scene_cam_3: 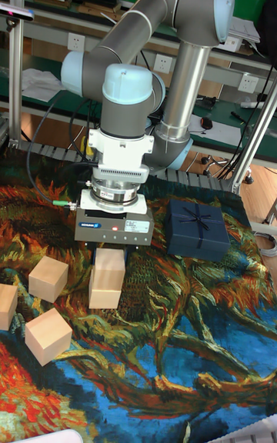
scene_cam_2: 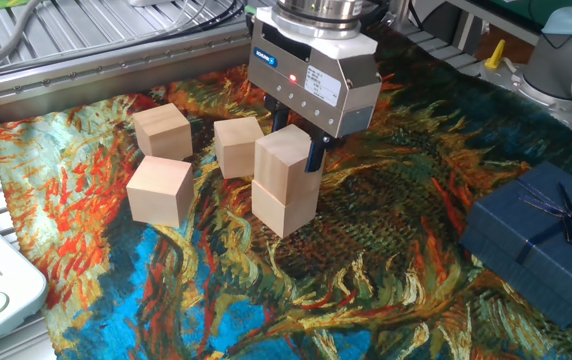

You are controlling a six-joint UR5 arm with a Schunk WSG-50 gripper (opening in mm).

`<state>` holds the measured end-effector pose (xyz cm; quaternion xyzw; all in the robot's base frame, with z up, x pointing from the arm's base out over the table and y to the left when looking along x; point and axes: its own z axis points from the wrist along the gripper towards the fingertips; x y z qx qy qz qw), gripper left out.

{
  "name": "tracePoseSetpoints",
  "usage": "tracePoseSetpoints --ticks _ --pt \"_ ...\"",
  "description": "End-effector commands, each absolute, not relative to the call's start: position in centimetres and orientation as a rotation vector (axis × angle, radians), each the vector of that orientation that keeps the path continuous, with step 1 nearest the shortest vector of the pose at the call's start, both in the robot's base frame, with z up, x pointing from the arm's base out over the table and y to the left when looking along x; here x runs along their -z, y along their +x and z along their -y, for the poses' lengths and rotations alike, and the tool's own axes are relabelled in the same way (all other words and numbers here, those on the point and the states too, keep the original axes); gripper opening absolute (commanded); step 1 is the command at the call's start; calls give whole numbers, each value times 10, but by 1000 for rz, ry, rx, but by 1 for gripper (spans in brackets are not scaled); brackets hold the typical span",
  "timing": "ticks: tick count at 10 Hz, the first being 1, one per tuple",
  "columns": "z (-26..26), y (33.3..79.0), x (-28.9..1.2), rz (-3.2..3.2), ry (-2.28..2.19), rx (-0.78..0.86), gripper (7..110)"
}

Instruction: Stack the blocks in a vertical line of five

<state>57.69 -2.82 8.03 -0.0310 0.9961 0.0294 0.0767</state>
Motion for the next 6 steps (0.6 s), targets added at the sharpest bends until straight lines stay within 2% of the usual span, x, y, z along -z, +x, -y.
tracePoseSetpoints --ticks 1,6 --pt "28 578 -81 -2984 -79 -102 7" --pt "29 580 -83 -2978 -83 -104 7"
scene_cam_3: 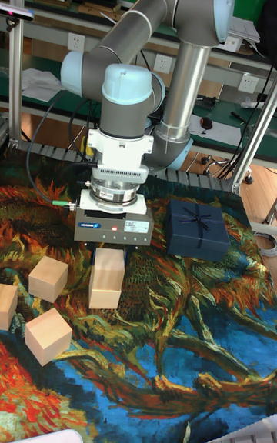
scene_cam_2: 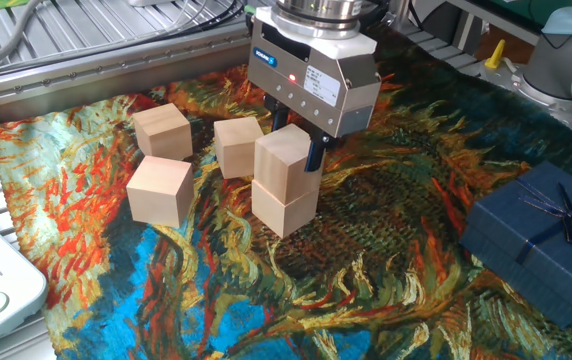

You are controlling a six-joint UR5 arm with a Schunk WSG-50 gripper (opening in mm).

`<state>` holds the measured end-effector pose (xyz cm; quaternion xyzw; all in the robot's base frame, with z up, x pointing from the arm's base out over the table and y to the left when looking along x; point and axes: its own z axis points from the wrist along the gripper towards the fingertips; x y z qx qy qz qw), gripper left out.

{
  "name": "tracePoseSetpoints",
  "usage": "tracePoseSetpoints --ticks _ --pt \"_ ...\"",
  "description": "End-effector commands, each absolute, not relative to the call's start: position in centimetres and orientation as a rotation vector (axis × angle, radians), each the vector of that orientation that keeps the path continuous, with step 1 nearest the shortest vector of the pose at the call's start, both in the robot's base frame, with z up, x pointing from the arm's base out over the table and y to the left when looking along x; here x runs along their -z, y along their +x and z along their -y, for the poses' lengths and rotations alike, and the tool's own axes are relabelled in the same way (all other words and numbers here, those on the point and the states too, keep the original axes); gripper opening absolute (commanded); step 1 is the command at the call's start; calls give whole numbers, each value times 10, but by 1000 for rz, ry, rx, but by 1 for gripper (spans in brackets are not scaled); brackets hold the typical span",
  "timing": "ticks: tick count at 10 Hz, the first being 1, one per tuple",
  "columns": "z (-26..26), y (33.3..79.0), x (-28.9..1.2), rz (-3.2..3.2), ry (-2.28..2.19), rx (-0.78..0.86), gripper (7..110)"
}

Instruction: Stack the blocks in a vertical line of five

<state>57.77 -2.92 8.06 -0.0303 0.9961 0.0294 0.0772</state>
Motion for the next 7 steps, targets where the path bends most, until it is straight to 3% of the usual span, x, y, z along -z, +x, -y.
tracePoseSetpoints --ticks 1,7 --pt "29 580 -83 -2978 -86 -104 7" --pt "27 581 -83 -2976 -101 -114 7"
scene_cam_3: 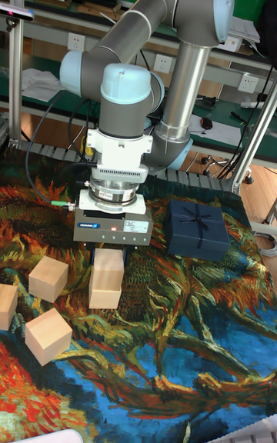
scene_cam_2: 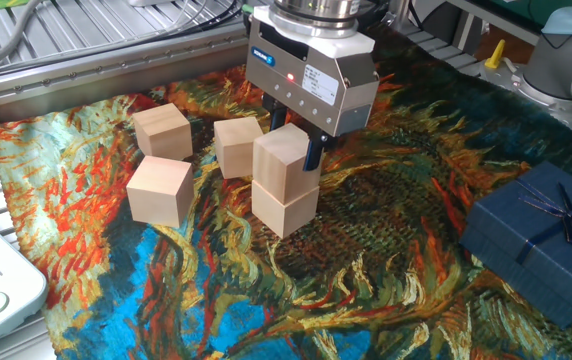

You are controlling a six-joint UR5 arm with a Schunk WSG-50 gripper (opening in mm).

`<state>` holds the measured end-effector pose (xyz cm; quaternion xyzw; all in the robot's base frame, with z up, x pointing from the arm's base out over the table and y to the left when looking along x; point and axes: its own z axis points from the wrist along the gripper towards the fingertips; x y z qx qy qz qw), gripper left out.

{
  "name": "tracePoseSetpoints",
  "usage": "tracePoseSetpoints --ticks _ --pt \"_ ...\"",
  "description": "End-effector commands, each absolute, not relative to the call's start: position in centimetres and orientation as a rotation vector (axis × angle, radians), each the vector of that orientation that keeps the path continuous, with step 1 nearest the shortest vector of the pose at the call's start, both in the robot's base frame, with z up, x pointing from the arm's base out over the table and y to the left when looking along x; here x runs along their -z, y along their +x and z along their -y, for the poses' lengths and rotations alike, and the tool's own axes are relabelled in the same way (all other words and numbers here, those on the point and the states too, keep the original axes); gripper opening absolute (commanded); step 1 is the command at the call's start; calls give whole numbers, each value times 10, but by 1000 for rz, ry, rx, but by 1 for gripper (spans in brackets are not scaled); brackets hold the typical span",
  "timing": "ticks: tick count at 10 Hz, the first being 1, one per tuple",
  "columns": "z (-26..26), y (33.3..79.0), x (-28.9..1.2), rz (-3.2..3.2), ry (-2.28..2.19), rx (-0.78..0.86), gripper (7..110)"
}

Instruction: Stack the blocks in a vertical line of five

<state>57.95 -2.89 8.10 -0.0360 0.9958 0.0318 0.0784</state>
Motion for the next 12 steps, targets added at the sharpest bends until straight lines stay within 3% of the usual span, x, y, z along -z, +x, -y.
tracePoseSetpoints --ticks 1,12 --pt "27 581 -83 -2976 -103 -116 7" --pt "24 581 -81 -2987 -101 -119 7"
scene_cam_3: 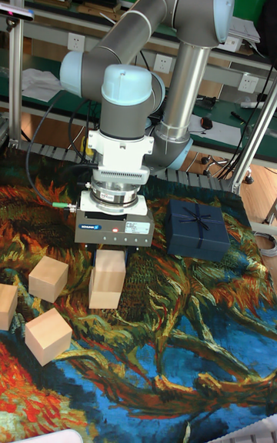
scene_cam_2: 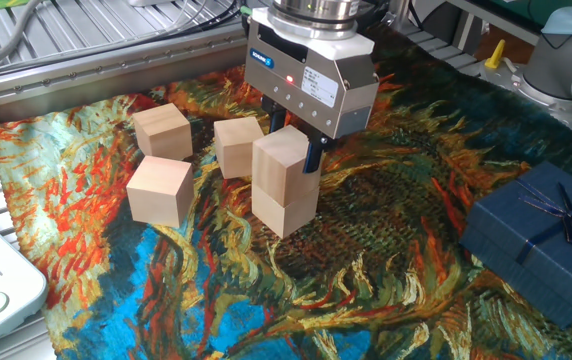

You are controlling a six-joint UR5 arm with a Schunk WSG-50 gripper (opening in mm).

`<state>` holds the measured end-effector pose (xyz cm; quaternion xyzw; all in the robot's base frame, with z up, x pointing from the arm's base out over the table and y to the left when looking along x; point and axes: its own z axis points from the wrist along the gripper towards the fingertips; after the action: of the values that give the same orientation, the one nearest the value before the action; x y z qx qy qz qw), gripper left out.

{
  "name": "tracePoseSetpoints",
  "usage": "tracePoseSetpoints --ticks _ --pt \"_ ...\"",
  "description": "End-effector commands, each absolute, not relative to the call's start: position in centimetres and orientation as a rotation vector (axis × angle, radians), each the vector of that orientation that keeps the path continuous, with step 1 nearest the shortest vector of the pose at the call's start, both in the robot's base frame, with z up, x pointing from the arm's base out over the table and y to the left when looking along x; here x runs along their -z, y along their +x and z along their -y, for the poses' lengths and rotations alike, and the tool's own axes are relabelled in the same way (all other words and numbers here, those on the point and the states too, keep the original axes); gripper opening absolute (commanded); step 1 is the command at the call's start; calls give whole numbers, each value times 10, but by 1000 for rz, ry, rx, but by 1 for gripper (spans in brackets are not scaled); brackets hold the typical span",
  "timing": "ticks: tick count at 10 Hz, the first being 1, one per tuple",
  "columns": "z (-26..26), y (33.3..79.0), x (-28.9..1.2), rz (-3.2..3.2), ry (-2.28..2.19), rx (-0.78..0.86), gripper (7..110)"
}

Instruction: Stack the blocks in a vertical line of five

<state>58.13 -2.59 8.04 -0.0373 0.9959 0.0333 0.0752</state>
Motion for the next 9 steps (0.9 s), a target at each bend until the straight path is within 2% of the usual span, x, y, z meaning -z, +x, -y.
tracePoseSetpoints --ticks 1,9 --pt "24 580 -82 -2991 -102 -120 7" --pt "26 579 -82 -2996 -102 -118 7"
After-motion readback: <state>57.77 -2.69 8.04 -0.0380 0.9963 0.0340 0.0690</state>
